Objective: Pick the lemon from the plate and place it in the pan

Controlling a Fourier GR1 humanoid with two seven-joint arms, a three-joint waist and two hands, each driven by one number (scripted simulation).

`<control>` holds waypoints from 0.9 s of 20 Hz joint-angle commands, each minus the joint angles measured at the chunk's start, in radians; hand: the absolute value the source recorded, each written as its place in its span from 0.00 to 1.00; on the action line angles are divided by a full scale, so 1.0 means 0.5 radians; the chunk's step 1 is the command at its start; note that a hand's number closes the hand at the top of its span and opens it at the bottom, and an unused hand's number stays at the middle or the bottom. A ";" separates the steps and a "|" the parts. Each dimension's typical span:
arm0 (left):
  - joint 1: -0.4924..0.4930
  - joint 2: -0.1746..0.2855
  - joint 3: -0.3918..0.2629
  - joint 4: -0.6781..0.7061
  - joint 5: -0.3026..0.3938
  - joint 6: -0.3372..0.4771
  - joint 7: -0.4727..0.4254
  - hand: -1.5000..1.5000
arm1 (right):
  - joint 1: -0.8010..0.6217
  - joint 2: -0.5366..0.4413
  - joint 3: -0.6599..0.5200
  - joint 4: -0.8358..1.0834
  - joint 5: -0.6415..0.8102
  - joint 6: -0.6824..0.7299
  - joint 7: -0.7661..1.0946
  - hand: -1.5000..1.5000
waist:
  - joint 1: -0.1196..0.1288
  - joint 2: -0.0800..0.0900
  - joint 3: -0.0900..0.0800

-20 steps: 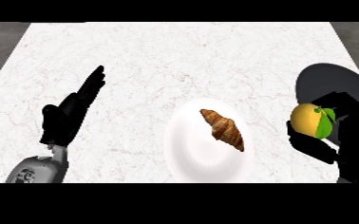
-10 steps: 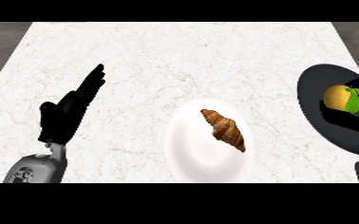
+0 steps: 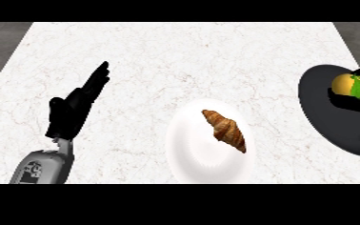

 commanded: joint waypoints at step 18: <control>-0.032 -0.025 0.058 -0.088 0.029 -0.102 0.041 0.50 | -0.598 -0.224 -0.637 1.343 -0.599 0.363 -0.752 0.00 | 0.067 0.032 0.014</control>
